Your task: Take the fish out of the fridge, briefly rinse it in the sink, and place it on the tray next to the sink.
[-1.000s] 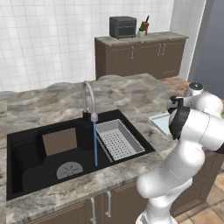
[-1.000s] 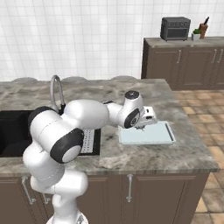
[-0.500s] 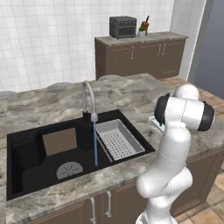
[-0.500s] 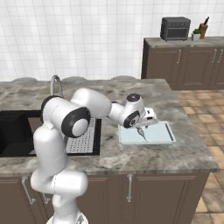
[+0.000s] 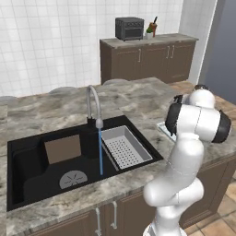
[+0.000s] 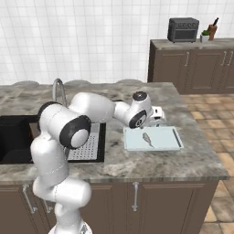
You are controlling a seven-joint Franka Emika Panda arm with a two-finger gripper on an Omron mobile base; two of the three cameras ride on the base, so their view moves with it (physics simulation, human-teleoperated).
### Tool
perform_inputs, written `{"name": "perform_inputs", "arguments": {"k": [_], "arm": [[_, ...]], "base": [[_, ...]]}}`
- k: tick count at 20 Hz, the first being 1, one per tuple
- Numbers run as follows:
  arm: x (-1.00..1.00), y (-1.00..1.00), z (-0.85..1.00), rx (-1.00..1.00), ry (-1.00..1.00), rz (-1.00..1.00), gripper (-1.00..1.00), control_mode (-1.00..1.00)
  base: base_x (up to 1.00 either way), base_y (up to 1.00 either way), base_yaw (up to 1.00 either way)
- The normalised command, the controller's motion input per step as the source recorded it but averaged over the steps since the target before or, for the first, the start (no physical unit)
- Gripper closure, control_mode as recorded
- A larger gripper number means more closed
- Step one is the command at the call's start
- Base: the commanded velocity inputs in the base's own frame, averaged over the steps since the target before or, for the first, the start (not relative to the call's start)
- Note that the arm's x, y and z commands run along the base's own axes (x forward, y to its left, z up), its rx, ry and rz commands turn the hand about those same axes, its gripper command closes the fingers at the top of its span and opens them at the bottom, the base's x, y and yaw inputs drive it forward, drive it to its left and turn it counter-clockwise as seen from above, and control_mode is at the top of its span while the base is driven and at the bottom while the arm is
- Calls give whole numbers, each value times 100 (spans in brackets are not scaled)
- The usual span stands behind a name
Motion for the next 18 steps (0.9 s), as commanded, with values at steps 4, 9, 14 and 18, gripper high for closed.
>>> {"name": "perform_inputs", "arguments": {"k": [4, 9, 14, 18], "arm": [[-100, 76, 100, -13, -50, 0, -100, -100], [-100, 62, 89, -22, -62, 0, -100, -100], [-100, 21, -63, -15, -39, 0, -100, -100], [-80, 38, -56, -2, -21, -3, -100, -100]], "base": [[0, 0, 0], [0, 0, 0], [0, 0, 0], [0, 0, 0]]}}
